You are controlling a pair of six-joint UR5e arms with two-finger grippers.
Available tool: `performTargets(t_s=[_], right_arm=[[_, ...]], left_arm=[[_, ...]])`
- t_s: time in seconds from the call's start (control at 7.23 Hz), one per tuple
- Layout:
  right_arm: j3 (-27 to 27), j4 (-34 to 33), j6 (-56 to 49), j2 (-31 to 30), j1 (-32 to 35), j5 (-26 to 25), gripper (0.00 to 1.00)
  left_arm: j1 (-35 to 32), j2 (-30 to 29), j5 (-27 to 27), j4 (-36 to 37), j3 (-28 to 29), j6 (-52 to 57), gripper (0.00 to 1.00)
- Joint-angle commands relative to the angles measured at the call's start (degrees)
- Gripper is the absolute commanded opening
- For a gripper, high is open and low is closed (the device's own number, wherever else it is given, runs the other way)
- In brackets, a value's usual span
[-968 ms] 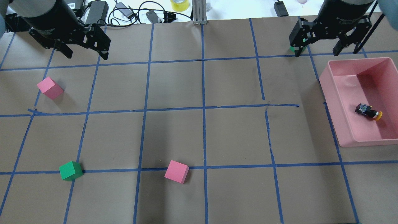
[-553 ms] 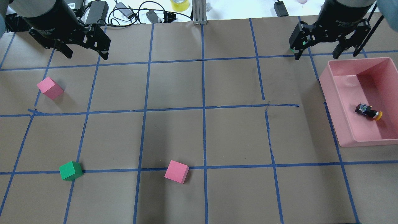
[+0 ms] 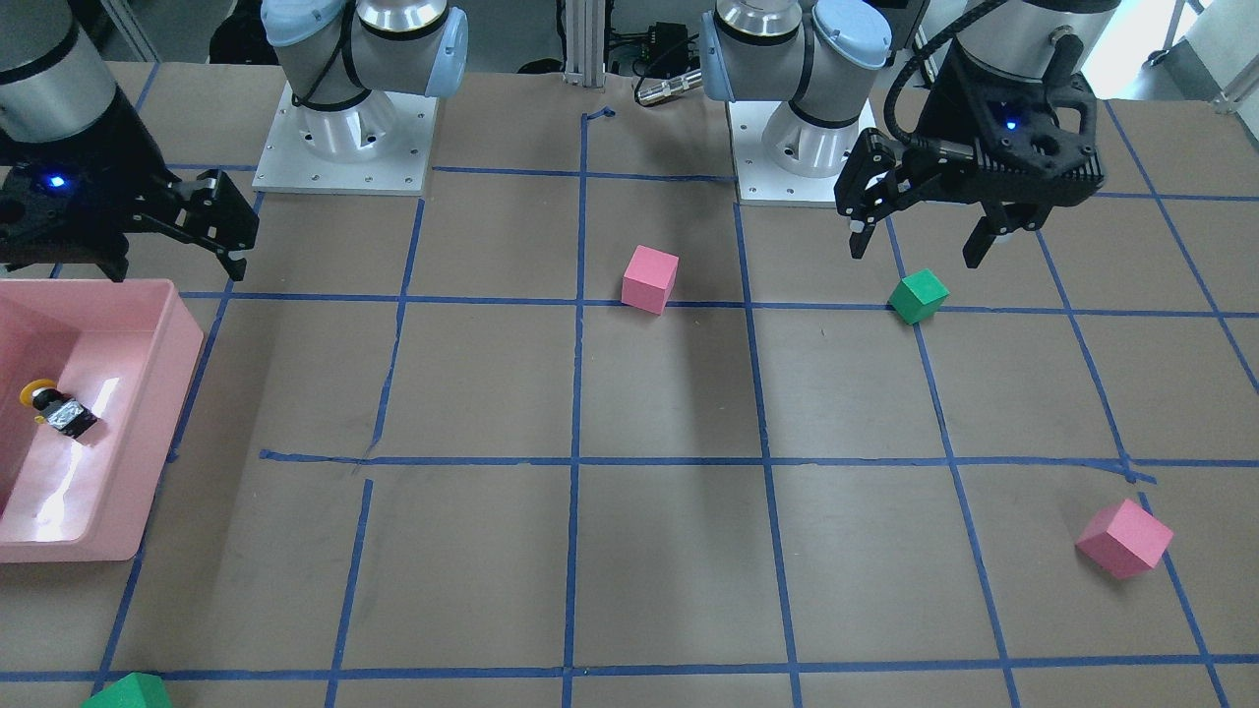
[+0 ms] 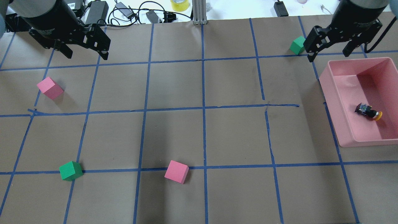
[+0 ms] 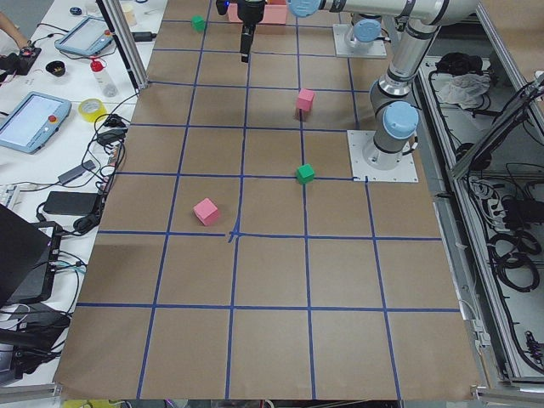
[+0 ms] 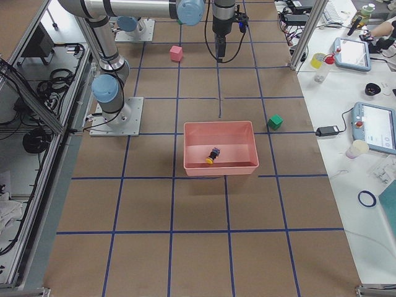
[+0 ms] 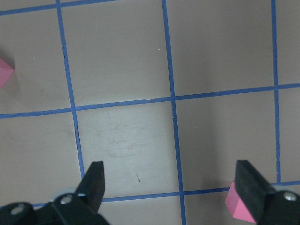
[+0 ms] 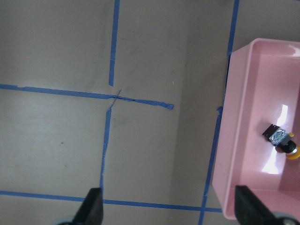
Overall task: Align button upright
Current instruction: 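Lower the right gripper into the pink bin over the yellow-capped button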
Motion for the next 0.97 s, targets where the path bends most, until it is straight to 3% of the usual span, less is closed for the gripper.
performTargets(t_s=[0.0,0.41,0.83], right_arm=[[0.2,-2.4,-18.7,1.1,-8.0,0.7,1.0],[2.4,-6.4,-39.5,4.7,-15.6,0.5,1.0],[8.6,-19.9,-51.4,7.7,-21.8,0.9,1.0]], left_arm=[[0.0,0.0,0.0,0.0,0.0,0.0,1.0],[0.0,0.0,0.0,0.0,-0.1,0.0,1.0],[-0.1,0.1,0.0,0.0,-0.3,0.0,1.0]])
